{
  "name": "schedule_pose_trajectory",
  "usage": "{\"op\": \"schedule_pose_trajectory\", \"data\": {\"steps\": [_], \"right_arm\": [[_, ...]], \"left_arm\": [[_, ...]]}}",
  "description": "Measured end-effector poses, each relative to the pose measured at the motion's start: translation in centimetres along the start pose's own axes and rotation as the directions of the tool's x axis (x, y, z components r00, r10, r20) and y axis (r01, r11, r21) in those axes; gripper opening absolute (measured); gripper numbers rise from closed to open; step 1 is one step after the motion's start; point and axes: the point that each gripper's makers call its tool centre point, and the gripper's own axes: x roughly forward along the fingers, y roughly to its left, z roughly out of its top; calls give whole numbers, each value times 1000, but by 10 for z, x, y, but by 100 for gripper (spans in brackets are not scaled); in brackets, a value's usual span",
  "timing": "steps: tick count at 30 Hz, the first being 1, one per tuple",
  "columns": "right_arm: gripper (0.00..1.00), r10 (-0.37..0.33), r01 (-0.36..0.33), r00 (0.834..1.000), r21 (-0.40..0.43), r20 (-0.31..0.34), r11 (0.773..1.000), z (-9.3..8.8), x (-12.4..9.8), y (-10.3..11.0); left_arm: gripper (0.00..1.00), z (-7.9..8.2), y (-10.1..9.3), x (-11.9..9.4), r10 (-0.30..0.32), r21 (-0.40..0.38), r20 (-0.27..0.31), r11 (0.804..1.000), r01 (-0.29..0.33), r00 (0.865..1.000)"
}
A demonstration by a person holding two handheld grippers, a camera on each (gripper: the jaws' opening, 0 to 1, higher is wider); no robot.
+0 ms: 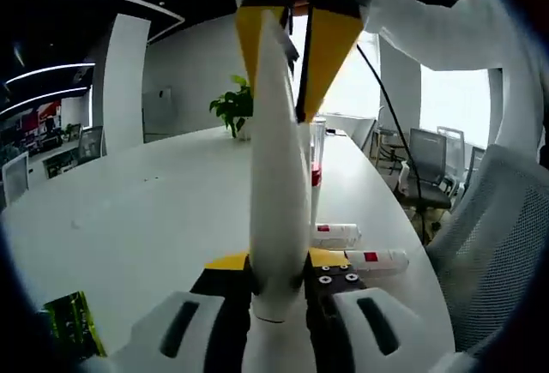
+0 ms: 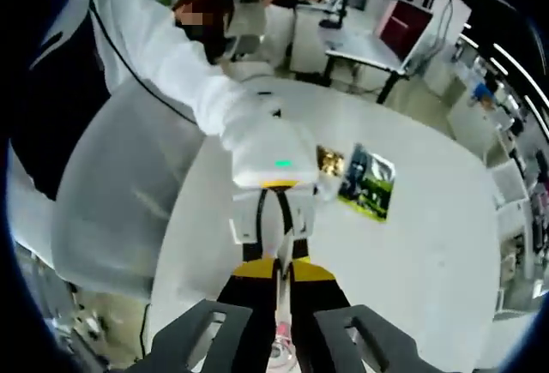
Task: Arrange the skincare products in the storage area until every visible bottle or jar stands upright without overlapping.
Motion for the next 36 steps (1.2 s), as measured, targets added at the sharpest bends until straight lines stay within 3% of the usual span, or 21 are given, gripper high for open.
{"op": "schedule_pose_trajectory", "data": {"steps": [2,3,4,5,7,14,22,27,36], "right_arm": [[0,18,-18,999,1,-28,1000,-3,3,4],[0,-2,2,1000,6,-17,1000,-2,3,1],[0,0,0,1000,18,-18,1000,-2,1,-2],[0,6,-5,1000,38,-18,999,-2,0,-4],[0,9,-8,1000,51,-23,999,-1,-1,-6],[0,41,-37,998,85,-41,996,1,-3,-8],[0,46,-40,998,101,-53,994,7,2,-12],[0,53,-47,998,125,-43,991,11,5,-16],[0,84,-79,996,154,-26,985,14,11,-16]], "left_arm": [[23,2,3,-4,1,-13,8,1000,-1,1000],[22,13,3,-6,-3,-21,68,1000,4,998],[22,19,2,-7,-8,-30,89,999,11,996],[22,18,5,-10,1,-39,69,999,2,998],[22,18,4,-9,-3,12,56,1000,2,998],[22,16,5,-12,-1,-4,48,1000,2,999],[21,10,9,-23,-6,37,15,999,5,1000],[21,2,10,-25,-6,43,-13,999,6,1000],[20,0,12,-27,-17,13,-16,1000,17,1000]]}}
